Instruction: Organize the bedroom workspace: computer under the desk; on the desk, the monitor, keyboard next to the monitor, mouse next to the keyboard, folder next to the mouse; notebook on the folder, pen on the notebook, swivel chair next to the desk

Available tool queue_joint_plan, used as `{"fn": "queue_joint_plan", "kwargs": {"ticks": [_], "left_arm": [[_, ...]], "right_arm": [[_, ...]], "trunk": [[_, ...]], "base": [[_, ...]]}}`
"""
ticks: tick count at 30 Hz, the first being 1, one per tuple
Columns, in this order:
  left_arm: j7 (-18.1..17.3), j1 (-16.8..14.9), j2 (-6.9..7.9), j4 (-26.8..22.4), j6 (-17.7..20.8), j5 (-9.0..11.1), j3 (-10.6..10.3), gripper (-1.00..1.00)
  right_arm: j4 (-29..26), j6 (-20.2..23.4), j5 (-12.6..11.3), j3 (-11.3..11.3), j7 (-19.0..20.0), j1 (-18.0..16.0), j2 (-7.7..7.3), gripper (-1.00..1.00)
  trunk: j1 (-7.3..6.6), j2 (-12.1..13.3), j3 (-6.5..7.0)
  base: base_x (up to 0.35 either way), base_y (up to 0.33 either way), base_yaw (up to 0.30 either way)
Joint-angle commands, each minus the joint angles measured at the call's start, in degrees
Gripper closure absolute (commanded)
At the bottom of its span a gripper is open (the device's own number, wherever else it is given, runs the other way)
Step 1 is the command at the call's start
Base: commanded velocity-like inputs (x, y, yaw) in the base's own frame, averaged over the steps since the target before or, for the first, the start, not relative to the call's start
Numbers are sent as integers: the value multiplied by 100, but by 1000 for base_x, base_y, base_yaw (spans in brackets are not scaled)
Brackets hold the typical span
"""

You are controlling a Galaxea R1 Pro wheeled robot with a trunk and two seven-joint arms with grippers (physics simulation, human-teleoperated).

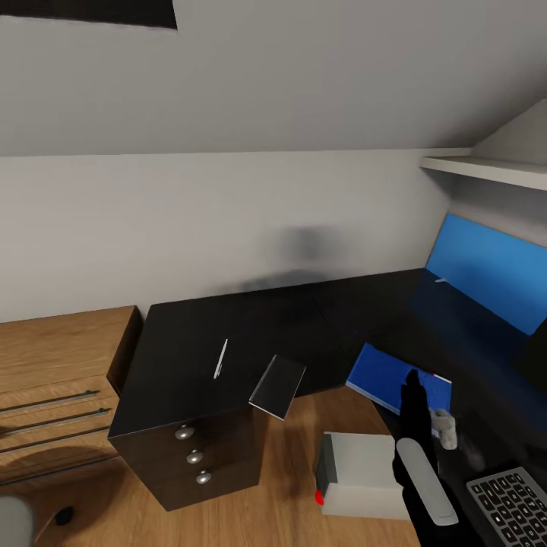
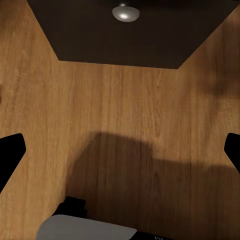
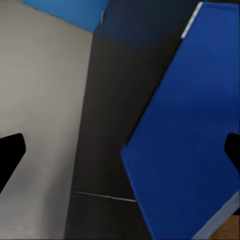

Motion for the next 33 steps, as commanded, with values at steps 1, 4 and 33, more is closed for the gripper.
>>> {"fn": "queue_joint_plan", "kwargs": {"ticks": [1, 4, 33], "left_arm": [[46, -4, 3, 0, -23, 25, -49, -100], [46, -4, 3, 0, -23, 25, -49, -100], [57, -4, 11, -6, -29, 39, -36, -100]], "right_arm": [[-26, 51, -27, 58, -7, 12, 0, -100], [-57, 399, 10, 258, -5, 45, -17, -100], [933, 4847, 291, 681, 33, 1, 37, -100]], "trunk": [[0, -4, -6], [0, -4, -6], [0, -4, -6]], "base": [[0, 0, 0], [0, 0, 0], [0, 0, 0]]}}
